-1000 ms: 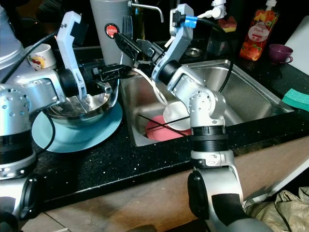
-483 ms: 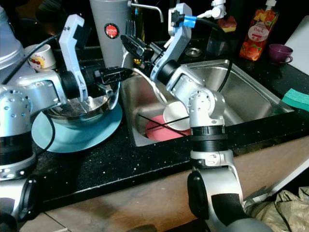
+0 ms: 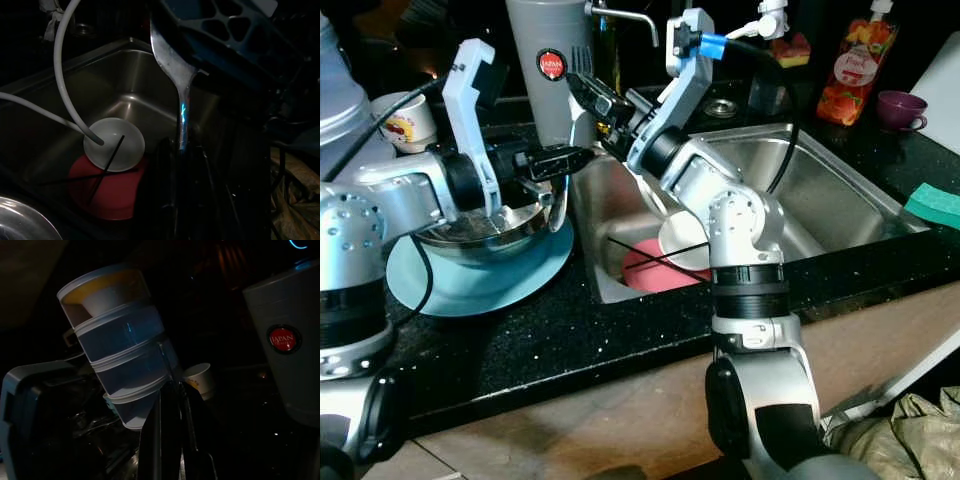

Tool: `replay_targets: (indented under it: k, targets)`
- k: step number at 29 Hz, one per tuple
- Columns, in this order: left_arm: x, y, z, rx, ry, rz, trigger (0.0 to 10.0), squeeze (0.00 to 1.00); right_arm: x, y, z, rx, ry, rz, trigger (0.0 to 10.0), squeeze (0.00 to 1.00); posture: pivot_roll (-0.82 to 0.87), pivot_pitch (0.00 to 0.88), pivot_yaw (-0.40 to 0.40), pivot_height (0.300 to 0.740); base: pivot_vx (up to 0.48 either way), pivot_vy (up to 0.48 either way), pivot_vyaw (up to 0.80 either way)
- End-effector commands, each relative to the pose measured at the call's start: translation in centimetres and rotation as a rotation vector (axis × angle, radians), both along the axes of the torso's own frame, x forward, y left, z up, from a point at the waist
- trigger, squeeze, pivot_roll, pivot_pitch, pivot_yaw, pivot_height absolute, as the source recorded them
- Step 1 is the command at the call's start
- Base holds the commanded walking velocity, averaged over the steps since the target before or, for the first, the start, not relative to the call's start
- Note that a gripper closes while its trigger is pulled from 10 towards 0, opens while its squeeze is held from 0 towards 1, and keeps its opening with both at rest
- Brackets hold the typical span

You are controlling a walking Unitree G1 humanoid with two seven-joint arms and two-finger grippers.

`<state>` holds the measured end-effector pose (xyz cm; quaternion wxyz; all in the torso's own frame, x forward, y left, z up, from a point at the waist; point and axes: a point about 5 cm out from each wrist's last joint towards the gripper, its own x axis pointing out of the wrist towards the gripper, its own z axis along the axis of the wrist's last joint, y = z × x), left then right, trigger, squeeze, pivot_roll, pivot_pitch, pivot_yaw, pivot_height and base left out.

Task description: Kitchen organization

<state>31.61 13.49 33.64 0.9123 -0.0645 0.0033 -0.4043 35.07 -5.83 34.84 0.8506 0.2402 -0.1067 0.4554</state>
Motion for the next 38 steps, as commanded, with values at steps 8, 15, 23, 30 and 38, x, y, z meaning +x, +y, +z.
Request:
replay_targets:
  k: [8,15,23,30,38]
  targets:
    - [-0.1,-0.4,0.1,0.037,-0.017,0.01,10.0,0.3,0.8,-1.4,0.1,-0.031,-0.009,-0.072,0.0,0.0,0.05,0.057,-0.003,0.74,0.0,0.0,0.0]
    - [0.2,0.1,-0.4,0.101,-0.028,0.071,10.0,0.0,1.4,-3.0,0.7,-0.106,-0.056,-0.102,0.0,0.0,0.05,0.069,-0.005,0.74,0.0,0.0,0.0]
    - [1.5,0.8,-2.0,0.273,-0.09,0.202,10.0,0.0,2.8,-4.4,-2.2,-0.349,-0.103,-0.236,0.0,0.0,0.05,0.077,0.003,0.74,0.0,0.0,0.0]
    - [2.5,-0.8,-2.4,0.188,-0.134,0.17,10.0,0.0,4.1,-4.2,-6.0,-0.47,-0.109,-0.446,0.0,0.0,0.05,0.083,0.004,0.74,0.0,0.0,0.0]
    - [2.6,-4.7,-2.7,0.199,-0.148,0.014,10.0,0.0,4.9,-5.0,-10.7,-0.513,-0.073,-0.69,0.0,0.0,0.04,0.096,0.018,0.74,0.0,0.0,0.0]
